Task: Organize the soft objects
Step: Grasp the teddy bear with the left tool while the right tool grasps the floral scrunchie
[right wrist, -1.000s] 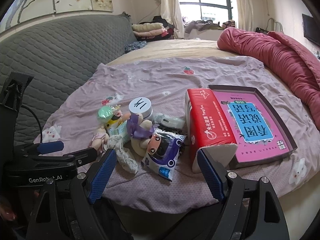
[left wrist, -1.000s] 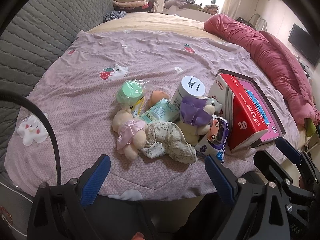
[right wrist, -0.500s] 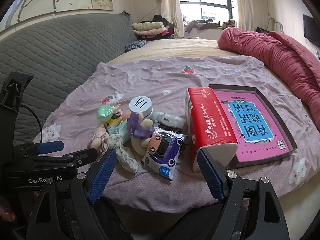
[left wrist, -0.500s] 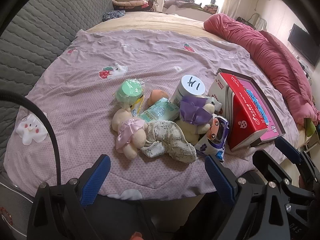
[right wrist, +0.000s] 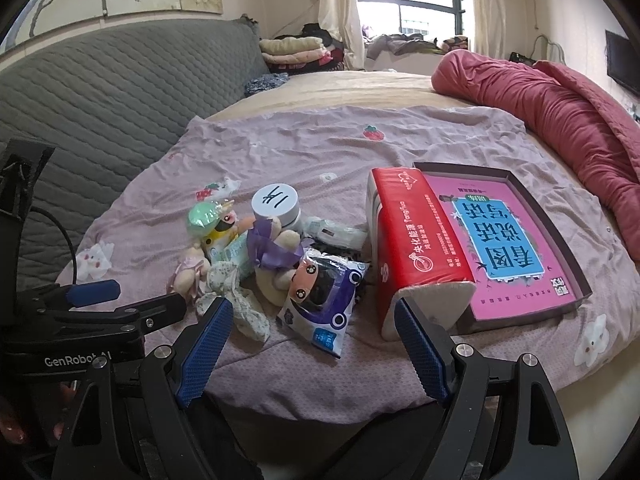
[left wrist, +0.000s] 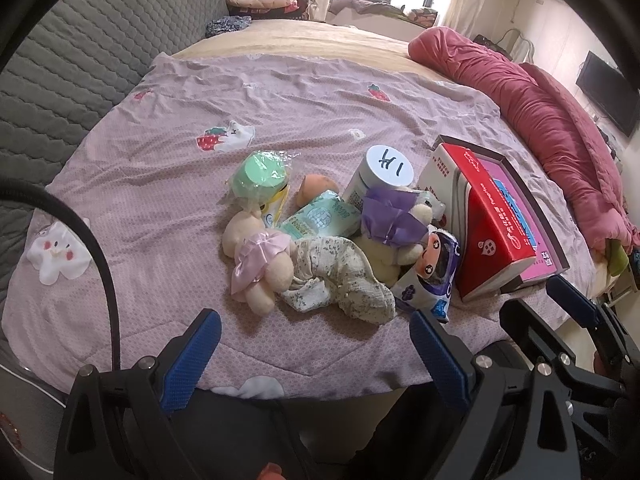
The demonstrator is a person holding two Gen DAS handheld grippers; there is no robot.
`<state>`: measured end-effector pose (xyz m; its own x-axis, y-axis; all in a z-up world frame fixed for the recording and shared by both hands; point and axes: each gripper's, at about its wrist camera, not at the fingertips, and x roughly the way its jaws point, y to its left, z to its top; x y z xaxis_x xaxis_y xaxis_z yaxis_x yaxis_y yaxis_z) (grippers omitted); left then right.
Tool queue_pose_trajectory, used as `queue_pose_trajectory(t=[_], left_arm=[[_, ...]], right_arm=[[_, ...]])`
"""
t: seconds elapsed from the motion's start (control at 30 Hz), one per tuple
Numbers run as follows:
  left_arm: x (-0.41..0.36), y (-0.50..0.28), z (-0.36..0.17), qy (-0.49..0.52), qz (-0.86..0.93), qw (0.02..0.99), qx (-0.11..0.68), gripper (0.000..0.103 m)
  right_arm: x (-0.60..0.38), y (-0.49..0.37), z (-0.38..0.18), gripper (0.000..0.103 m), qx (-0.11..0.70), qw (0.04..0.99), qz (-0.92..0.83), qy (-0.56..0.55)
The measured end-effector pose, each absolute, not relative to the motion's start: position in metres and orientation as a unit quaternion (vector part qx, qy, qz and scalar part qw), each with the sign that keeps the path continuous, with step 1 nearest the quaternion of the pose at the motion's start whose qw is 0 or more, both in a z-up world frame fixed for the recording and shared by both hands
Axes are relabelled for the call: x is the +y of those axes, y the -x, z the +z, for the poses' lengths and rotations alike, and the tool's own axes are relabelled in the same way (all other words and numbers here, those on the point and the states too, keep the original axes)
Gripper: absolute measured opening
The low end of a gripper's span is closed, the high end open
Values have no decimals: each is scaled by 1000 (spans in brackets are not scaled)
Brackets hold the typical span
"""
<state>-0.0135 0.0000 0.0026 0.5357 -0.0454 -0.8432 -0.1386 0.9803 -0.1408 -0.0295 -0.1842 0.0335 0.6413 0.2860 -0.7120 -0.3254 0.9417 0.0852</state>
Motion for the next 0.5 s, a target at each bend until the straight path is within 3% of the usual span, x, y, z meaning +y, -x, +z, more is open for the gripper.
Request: queue_pose_trajectory(t=[0.5], left_arm=[[45,3,-23,147,36,855,495,96]], right_arm=[[-169,17,14,84,412,894,169,37]])
